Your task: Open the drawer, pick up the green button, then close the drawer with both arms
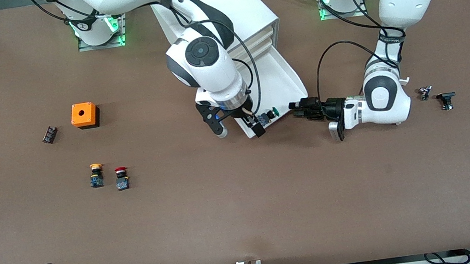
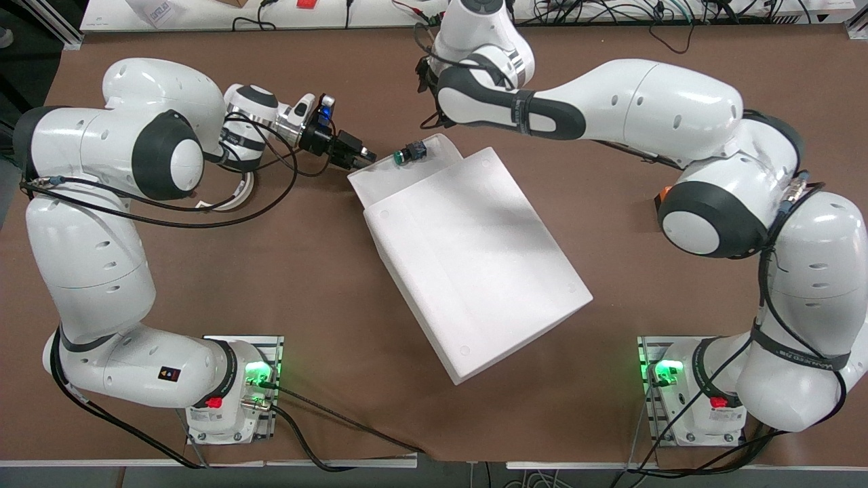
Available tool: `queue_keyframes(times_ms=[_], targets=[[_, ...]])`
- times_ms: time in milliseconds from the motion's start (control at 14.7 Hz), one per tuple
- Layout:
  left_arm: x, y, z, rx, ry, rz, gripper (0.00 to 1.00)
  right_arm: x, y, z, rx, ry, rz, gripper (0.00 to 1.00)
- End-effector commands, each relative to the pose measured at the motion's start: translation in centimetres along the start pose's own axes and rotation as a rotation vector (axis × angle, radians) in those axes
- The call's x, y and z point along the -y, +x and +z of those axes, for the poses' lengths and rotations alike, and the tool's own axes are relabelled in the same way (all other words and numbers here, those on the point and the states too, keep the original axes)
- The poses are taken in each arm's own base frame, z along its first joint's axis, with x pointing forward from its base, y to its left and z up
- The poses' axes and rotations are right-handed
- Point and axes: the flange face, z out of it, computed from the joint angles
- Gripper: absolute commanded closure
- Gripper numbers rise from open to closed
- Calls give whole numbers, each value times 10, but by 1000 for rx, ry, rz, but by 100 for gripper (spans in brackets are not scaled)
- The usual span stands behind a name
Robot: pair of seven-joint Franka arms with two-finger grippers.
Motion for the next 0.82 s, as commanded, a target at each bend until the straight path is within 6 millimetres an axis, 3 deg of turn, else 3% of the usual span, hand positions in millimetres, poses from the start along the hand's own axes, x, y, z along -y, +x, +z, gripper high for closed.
queue_keyframes(times_ms=[0,204,611,747], targets=[[-56,10,-36,78,126,-74,0,0,-12,19,-10,13,5,1],[-97,11,-62,163,297,-156,0,-4,-17,35,-10,-1,11,1],[-158,8,-116,335,635,-293,0,-18,-24,78,-34,-22,-4,1],[-174,8,-123,368,704,-343,0,-24,-28,90,-34,-27,-8,1]])
